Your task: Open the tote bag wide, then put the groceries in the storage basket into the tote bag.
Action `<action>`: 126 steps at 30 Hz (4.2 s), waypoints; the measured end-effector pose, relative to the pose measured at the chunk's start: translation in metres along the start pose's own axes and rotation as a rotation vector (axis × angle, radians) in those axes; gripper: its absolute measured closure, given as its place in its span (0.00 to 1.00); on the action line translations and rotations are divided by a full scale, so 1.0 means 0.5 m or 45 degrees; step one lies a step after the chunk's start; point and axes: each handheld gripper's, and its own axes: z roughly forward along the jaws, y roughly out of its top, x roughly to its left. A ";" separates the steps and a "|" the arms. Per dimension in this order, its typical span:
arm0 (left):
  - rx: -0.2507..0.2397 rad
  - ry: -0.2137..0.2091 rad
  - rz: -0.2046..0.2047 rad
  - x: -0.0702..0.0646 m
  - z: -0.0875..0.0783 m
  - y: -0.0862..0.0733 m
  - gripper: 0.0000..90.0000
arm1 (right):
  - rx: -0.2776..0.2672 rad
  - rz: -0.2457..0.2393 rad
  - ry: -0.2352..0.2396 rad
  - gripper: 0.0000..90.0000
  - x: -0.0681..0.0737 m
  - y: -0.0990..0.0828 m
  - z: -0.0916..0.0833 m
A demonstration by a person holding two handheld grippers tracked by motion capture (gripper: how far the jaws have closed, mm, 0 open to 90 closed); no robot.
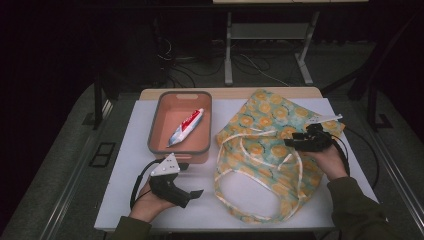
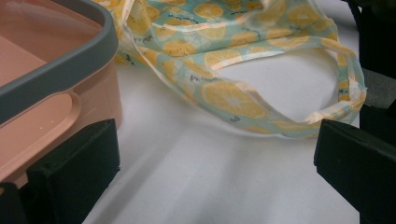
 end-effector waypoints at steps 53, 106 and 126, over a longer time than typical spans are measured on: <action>-0.005 -0.010 0.006 -0.002 -0.002 0.001 0.00 | 0.276 -0.351 0.521 0.99 0.244 -0.032 0.057; -0.076 0.130 0.001 0.182 0.012 0.182 0.04 | -0.029 -0.017 0.124 0.99 0.023 0.026 0.028; 0.122 0.370 -0.160 0.341 0.113 0.185 0.26 | -0.037 -0.037 0.141 0.99 0.031 0.028 0.026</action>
